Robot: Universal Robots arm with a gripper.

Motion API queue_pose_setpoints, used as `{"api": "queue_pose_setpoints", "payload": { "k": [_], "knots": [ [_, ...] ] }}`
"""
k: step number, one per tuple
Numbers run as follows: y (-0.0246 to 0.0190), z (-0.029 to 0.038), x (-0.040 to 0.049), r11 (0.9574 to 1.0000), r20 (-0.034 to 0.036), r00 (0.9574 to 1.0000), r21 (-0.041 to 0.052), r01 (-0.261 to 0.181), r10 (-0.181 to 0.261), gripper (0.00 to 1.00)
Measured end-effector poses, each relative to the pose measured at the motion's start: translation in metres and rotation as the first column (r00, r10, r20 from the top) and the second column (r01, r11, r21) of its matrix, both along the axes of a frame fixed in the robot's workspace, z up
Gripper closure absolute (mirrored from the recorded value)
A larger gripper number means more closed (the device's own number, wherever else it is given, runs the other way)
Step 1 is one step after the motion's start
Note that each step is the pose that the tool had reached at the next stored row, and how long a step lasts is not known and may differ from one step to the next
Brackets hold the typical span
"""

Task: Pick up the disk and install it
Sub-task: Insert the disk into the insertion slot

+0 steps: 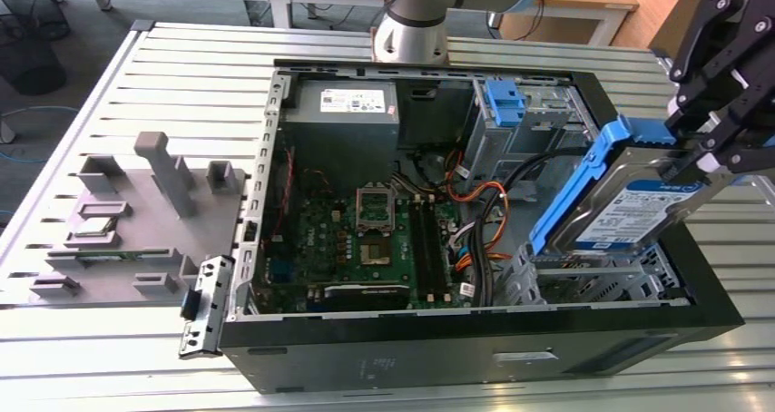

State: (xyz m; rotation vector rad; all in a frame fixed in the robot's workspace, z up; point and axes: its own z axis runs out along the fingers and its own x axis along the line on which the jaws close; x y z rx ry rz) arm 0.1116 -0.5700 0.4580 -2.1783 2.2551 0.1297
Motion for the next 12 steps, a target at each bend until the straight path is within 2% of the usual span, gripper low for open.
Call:
{"api": "queue_pose_setpoints", "payload": {
  "k": [12],
  "knots": [
    [0.0000, -0.0047, 0.0049, 0.9999, 0.0000, 0.9999, 0.0000, -0.015, 0.015, 0.65]
  ]
}}
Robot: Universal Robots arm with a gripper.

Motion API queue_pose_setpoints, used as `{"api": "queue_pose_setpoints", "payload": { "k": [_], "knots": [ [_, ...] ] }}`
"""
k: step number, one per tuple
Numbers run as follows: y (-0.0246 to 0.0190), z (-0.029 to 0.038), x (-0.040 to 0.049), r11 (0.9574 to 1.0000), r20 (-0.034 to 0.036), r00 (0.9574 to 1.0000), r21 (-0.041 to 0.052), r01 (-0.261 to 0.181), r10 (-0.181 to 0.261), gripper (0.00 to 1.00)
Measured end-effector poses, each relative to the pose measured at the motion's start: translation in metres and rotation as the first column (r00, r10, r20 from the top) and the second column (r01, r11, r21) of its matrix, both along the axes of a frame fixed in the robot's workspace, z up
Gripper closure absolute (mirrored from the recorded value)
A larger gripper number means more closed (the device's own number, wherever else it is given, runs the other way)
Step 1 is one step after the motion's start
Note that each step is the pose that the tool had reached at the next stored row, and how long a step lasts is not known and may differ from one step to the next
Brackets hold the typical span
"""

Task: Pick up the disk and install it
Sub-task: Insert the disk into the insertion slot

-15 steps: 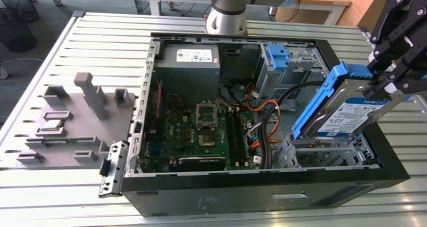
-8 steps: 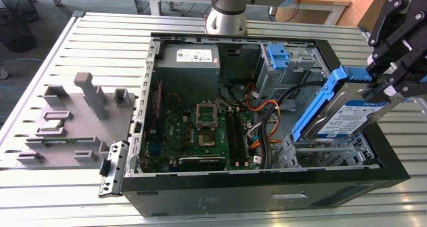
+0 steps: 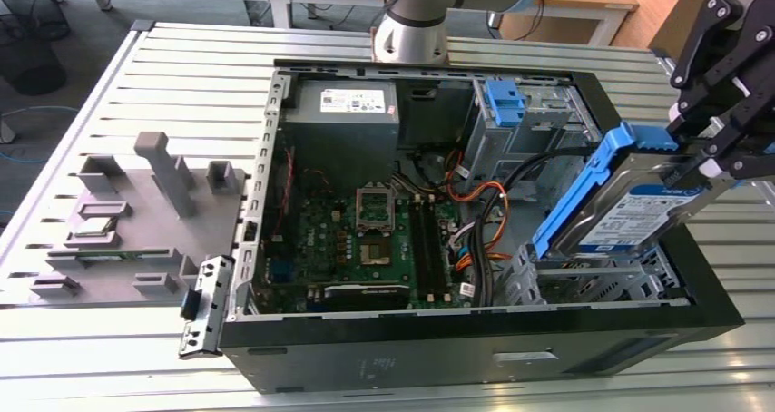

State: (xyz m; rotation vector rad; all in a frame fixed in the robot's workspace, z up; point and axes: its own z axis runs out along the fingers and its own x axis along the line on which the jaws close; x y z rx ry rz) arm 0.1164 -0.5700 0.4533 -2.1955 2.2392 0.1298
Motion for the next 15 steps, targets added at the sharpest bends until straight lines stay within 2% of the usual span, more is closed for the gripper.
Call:
{"api": "queue_pose_setpoints", "payload": {
  "k": [3, 6, 15],
  "knots": [
    [0.0000, 0.0000, 0.0000, 1.0000, 0.0000, 1.0000, -0.0001, 0.000, 0.000, 0.65],
    [0.0000, -0.0002, 0.0000, 1.0000, 0.0000, 1.0000, 0.0099, 0.000, 0.000, 0.65],
    [0.0000, -0.0015, 0.0000, 1.0000, -0.0001, 1.0000, 0.0096, 0.000, 0.000, 0.65]
  ]
}}
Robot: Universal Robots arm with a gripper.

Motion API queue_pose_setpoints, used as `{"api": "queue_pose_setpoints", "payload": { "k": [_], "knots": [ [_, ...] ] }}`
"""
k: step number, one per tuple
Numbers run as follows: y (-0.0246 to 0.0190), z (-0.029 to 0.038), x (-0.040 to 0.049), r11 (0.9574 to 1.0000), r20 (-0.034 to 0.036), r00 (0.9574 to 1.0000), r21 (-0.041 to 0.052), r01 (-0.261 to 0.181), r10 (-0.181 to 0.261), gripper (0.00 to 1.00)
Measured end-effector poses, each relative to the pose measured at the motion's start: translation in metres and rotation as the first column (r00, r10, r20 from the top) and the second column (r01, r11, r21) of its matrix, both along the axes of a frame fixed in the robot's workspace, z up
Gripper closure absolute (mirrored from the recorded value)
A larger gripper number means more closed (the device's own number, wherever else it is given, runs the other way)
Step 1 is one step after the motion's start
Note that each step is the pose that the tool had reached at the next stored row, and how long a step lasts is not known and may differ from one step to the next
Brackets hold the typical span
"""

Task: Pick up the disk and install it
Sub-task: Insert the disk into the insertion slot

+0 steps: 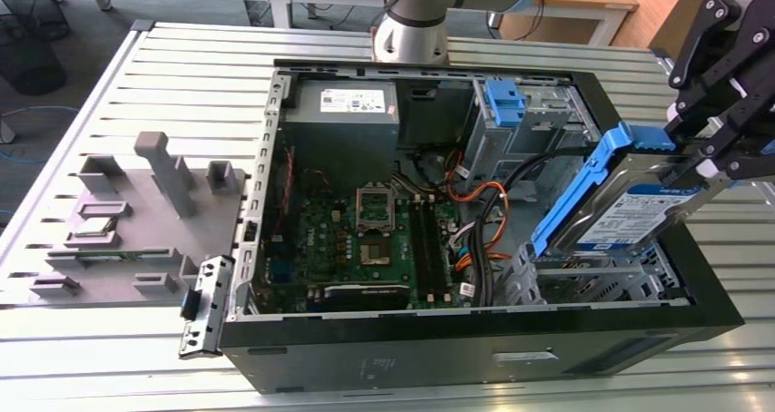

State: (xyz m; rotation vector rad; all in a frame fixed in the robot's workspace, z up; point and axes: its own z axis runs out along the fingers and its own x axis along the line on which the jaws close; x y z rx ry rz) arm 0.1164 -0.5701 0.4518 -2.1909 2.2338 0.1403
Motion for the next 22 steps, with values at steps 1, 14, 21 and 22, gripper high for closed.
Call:
{"api": "queue_pose_setpoints", "payload": {
  "k": [1, 14, 21, 22],
  "knots": [
    [0.0000, -0.0001, 0.0000, 1.0000, 0.0000, 1.0000, 0.0002, 0.000, 0.000, 0.65],
    [0.0000, -0.0023, 0.0000, 1.0000, 0.0000, 1.0000, 0.0003, 0.000, 0.000, 0.65],
    [0.0000, -0.0033, 0.0000, 1.0000, 0.0000, 1.0000, 0.0004, 0.000, 0.000, 0.65],
    [0.0000, -0.0036, 0.0000, 1.0000, 0.0000, 1.0000, 0.0004, 0.000, 0.000, 0.65]
  ]
}}
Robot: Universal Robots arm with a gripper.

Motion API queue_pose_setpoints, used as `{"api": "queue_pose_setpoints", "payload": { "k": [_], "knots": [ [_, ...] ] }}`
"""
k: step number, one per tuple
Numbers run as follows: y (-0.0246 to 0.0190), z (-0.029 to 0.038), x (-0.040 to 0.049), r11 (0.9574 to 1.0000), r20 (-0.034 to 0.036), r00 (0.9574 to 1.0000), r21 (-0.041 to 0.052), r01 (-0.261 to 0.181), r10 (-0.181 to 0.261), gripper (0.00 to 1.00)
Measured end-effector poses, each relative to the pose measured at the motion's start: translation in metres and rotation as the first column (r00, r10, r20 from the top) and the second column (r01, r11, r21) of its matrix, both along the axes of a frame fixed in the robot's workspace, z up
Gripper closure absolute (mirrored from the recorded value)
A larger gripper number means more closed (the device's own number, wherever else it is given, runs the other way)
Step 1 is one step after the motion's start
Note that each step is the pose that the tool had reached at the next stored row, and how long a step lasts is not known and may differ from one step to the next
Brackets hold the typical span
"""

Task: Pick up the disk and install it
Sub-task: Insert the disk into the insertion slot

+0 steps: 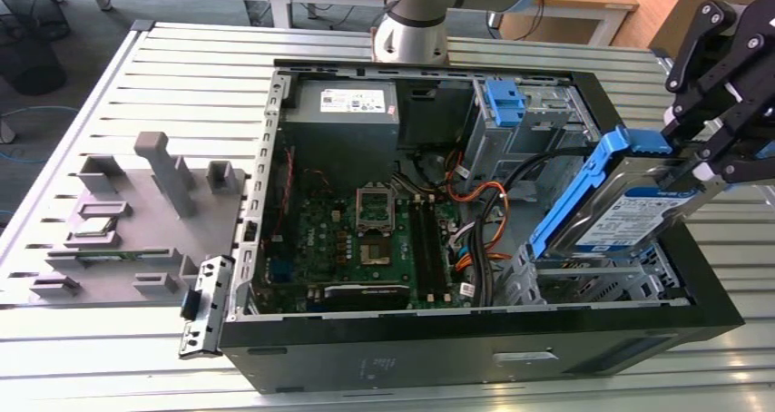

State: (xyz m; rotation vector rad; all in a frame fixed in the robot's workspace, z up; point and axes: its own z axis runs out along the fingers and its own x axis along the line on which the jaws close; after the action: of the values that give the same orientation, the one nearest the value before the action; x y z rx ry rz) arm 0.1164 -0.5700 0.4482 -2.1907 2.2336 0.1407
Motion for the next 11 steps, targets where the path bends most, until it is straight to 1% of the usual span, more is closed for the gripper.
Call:
{"api": "queue_pose_setpoints", "payload": {
  "k": [11],
  "knots": [
    [0.0000, -0.0023, 0.0000, 1.0000, 0.0000, 1.0000, -0.0001, 0.000, 0.000, 0.65]
  ]
}}
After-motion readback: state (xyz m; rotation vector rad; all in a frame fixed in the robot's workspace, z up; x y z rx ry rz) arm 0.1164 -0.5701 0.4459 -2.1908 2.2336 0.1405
